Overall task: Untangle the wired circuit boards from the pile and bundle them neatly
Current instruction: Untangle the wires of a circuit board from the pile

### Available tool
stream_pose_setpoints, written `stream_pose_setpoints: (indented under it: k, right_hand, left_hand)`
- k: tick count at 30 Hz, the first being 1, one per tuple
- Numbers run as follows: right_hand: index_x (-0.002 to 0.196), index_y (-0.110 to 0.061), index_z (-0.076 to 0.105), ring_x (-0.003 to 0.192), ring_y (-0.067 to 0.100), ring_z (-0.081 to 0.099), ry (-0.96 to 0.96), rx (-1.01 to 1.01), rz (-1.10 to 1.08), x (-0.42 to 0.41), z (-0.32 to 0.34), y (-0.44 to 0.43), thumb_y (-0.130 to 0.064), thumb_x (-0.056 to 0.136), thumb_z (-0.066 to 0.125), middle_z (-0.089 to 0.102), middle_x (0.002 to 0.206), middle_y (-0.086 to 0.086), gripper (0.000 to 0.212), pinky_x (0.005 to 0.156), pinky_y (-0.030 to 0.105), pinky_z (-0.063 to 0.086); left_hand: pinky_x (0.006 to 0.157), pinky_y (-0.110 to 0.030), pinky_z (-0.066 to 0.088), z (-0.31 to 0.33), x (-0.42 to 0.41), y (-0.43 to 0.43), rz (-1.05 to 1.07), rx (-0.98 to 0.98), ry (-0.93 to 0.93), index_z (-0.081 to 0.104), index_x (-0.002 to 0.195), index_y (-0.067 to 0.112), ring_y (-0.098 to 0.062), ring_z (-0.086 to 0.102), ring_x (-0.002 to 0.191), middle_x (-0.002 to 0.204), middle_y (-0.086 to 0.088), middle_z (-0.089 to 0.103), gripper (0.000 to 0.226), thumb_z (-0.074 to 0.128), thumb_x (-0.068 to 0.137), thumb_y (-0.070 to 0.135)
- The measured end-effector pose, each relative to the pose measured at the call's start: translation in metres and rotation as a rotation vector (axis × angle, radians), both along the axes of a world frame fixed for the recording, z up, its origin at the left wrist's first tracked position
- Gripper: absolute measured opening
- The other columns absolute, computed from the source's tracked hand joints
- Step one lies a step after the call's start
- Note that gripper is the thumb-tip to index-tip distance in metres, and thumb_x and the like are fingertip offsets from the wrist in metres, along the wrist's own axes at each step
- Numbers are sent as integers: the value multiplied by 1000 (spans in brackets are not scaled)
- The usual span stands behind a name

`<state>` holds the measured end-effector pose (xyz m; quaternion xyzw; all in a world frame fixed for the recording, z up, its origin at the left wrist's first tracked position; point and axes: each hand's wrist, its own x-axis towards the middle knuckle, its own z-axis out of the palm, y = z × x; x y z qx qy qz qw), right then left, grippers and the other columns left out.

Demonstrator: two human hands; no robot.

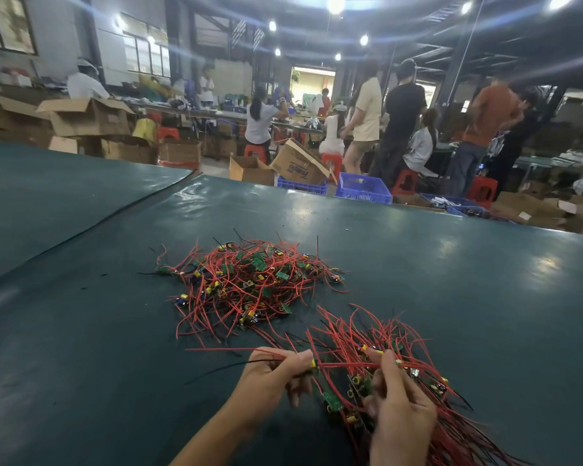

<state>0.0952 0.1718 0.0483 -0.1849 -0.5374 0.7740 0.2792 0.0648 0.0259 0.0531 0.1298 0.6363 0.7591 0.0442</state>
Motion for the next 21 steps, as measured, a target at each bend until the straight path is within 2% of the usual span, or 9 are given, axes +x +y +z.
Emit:
stream_pose_setpoints:
  k: [3,5,8,10,13,15,18,21]
  right_hand:
    - [75,-21,79,38,3,33,36,45,8,3,1,-3,-39,76,64,47,48,-5,24,34,16,27]
    - [73,-23,79,36,5,31,26,80,31,5,1,-9,-38,79,63,46,47,-3,23,34,17,26]
    - [65,-20,77,35,5,33,5,72,107,4,0,-13,-34,79,63,46,45,-2,24,34,16,28]
    - [63,-16,76,38,3,40,3,157,218,5,-2,-19,-38,74,62,51,45,0,28,38,14,33]
    - [63,-6,67,48,13,58,-14,300,397,10,-6,-32,-49,70,62,62,53,9,44,49,17,46]
    - [63,-2,65,54,16,64,-75,362,452,12,-8,-36,-59,71,57,65,56,11,57,54,17,48]
    - [51,-29,73,66,-6,64,-226,275,407,12,-7,-37,-58,75,53,70,62,-14,42,54,5,44]
    - [67,-24,69,72,-4,54,-411,294,346,9,-8,-37,-65,81,50,63,81,-12,47,55,10,33]
  left_hand:
    - [45,-21,40,0,-2,-4,22,35,-15,60,45,13,-15,46,37,50,-10,58,36,62,77,30]
    - [45,-22,41,-1,-5,-7,42,83,-18,60,47,13,-16,46,38,51,-12,57,39,71,80,29]
    - [47,-23,43,-4,-7,-9,33,149,-40,61,50,13,-17,47,42,54,-14,57,34,63,79,30]
    - [47,-23,43,-6,-6,-5,-20,116,-19,62,50,14,-16,48,42,53,-11,56,39,67,84,32]
    - [46,-20,40,-9,-1,2,-152,-4,50,63,53,18,-13,47,42,49,-2,53,40,62,83,43]
    - [47,-17,38,-12,1,3,-207,-78,94,66,54,21,-7,47,43,49,6,55,45,53,90,46]
    - [48,-20,33,-16,0,4,-157,-127,90,61,54,16,-6,41,42,48,7,50,57,44,94,51]
    - [50,-27,32,-23,-3,3,-58,-164,65,51,52,7,-13,38,43,47,1,43,66,42,90,60]
